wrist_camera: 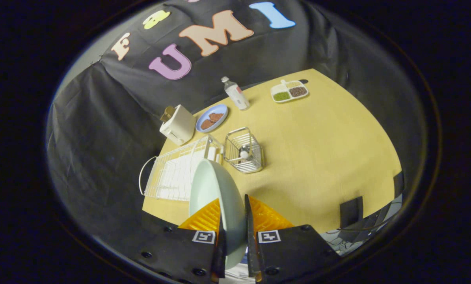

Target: Take the plate from the dish rack, then take the spoon from the basket and place it into the plate.

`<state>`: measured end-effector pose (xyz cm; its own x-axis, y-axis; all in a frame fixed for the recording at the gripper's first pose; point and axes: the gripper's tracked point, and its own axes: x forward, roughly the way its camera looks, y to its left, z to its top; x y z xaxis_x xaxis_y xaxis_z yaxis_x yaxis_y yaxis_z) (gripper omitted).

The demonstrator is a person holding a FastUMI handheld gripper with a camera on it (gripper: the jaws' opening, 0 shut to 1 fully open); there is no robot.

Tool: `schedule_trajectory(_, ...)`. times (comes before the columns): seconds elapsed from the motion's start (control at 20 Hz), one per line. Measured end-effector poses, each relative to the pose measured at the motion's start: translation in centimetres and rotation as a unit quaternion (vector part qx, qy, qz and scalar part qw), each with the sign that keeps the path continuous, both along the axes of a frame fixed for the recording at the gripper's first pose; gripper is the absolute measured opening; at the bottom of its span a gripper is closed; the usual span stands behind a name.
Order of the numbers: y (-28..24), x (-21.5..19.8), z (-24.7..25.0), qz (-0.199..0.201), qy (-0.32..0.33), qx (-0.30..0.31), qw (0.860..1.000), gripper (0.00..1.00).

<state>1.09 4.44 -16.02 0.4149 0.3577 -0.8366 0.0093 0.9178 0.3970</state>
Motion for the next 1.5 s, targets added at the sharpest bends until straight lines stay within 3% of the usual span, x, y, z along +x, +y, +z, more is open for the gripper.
schedule_trajectory(0.3, -5.6, -0.1, -5.8, -0.05, 0.018, 0.049, 0.997, 0.24)
schedule_trajectory(0.55, -6.7, 0.8, -9.7, -0.071, 0.024, 0.093, 0.993, 0.24)
schedule_trajectory(1.05, -4.1, 2.7, -13.6, -0.08, 0.035, 0.111, 0.99, 0.24)
schedule_trajectory(1.5, -2.8, 2.5, -14.9, -0.06, 0.044, 0.115, 0.991, 0.25)
